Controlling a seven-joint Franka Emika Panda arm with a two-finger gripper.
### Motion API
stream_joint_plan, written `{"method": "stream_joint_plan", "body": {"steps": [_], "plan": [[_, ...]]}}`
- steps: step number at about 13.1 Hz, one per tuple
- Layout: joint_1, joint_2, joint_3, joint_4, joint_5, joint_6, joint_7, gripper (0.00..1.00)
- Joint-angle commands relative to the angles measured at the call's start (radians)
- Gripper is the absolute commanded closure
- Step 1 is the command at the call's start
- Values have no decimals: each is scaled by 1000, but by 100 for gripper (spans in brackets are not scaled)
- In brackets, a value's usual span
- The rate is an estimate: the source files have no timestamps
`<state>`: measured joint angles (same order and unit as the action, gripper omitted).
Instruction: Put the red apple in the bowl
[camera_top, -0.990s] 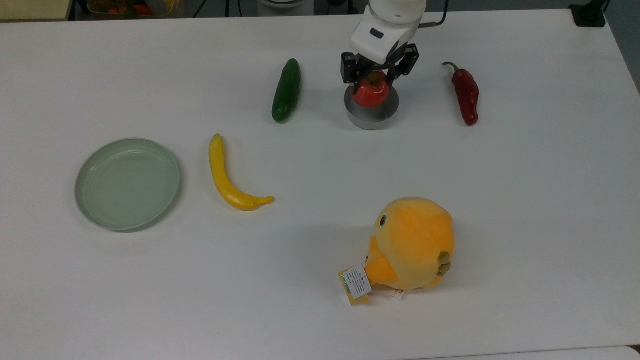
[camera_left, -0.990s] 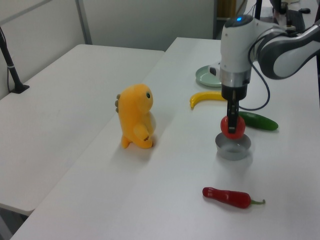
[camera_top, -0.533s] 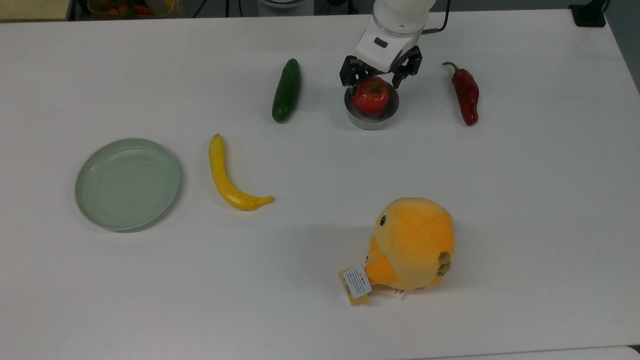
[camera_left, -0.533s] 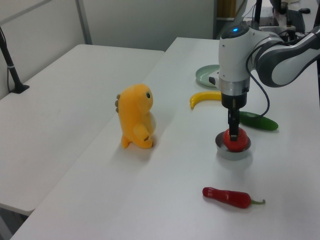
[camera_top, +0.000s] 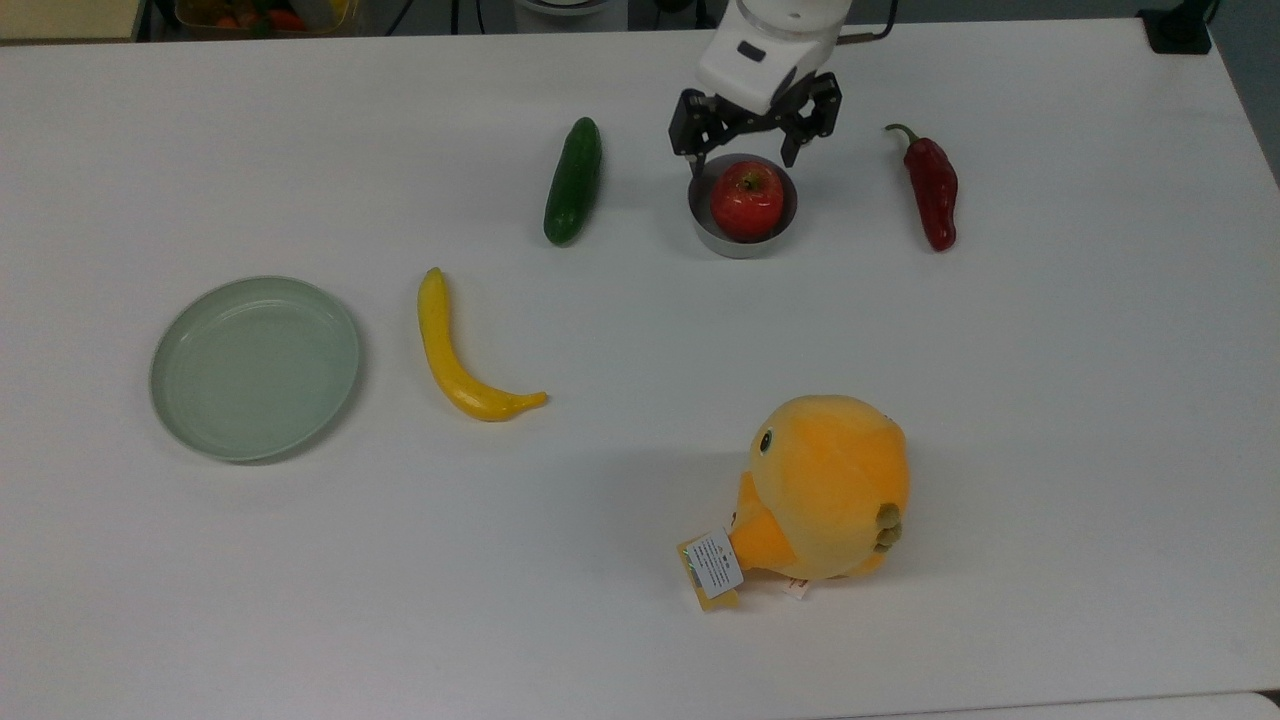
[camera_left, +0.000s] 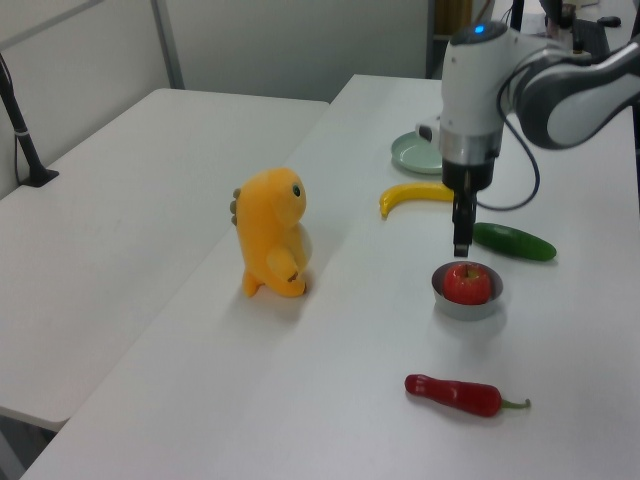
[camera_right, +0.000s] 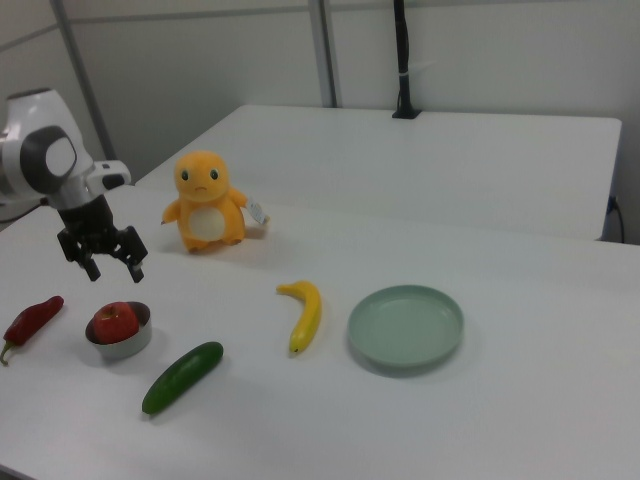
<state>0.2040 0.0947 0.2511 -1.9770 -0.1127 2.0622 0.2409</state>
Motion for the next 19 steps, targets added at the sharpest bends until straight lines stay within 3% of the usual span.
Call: {"method": "stream_joint_plan", "body": {"steps": [1, 4, 7, 11, 19], "plan": [[-20, -71, -44, 67, 5, -131, -17, 0], [-21, -92, -179, 176, 45, -206, -5, 0], [-29, -107, -263, 204, 77, -241, 14, 0], [-103, -99, -265, 199, 134, -226, 2, 0], [-92, -95, -259, 190, 136, -226, -2, 0]]}}
